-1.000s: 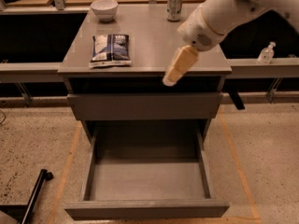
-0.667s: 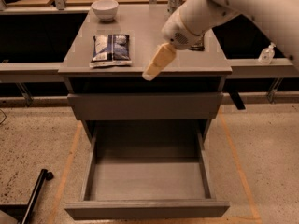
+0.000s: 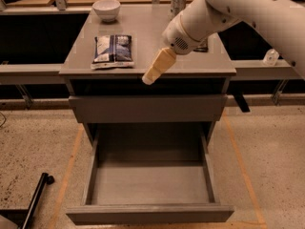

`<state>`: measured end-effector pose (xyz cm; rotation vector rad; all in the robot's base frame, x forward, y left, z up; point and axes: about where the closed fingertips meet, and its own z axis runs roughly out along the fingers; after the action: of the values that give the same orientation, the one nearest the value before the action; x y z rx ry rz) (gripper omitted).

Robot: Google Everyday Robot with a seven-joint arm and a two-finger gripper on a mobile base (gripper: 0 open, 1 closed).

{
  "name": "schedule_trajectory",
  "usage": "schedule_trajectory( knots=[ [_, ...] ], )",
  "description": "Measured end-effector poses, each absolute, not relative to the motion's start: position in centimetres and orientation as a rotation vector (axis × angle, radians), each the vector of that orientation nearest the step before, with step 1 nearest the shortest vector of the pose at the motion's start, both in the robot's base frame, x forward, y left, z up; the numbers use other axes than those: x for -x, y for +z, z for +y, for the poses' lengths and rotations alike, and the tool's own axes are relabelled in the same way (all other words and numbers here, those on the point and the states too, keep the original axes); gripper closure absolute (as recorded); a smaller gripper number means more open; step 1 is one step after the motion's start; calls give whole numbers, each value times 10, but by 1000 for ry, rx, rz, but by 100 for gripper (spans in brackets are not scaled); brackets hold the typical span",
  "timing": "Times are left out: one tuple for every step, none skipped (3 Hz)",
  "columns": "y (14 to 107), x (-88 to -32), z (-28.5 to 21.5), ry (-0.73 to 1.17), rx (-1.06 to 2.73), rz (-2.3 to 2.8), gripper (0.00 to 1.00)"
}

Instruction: Place blue chip bag into middle drawer

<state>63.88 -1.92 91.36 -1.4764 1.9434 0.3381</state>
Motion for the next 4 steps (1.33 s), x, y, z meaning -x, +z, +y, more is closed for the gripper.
schedule_trajectory(
  knots=[
    [900, -661, 3, 397, 1411, 1920, 0],
    [887, -692, 20, 454, 1318, 1908, 0],
    [878, -724, 30, 443, 1226, 1930, 0],
    [877, -727, 31, 445, 1209, 1935, 0]
  ],
)
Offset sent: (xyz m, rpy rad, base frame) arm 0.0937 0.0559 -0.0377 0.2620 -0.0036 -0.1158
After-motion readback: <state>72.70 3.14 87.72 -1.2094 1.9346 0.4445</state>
